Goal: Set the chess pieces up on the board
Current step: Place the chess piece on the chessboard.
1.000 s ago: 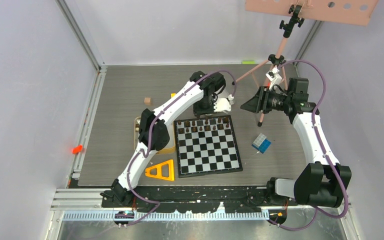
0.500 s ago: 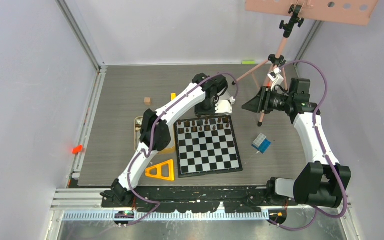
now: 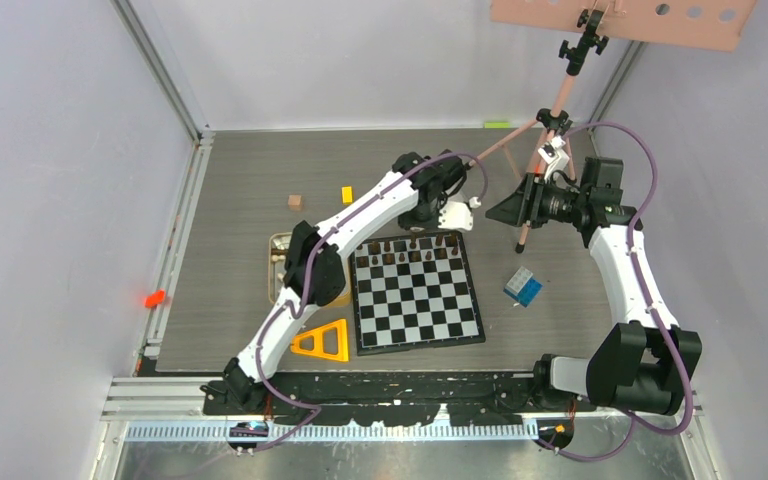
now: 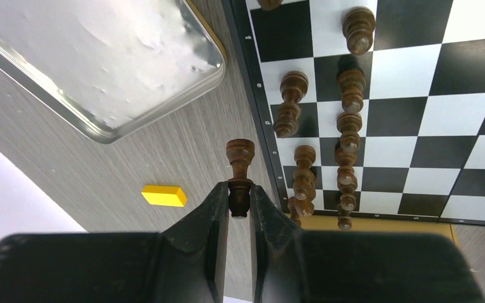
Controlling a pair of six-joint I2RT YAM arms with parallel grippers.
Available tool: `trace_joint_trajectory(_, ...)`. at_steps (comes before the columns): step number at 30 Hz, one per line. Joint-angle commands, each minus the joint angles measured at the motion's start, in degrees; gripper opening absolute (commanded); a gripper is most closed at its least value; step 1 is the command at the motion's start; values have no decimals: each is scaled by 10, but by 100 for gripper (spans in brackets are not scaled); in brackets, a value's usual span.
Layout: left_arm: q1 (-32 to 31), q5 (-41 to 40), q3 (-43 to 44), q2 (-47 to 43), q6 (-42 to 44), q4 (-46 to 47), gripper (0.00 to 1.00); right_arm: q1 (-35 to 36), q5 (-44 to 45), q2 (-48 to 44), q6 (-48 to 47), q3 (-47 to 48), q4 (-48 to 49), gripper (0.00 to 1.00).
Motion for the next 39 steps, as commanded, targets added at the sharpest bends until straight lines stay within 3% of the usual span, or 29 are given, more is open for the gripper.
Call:
trace_joint_trajectory(1,-19,-24,13,6,32,25,0,-7,-17,-3,-11,0,7,52)
trace_joint_trajectory(22,-60,-56,24,38,106,52,0,-53,-47,-18,5,7,8,51)
trace_joint_trajectory(39,-75,-54,17,45,117,52,6,-66,-53,-17,3,6,8,51)
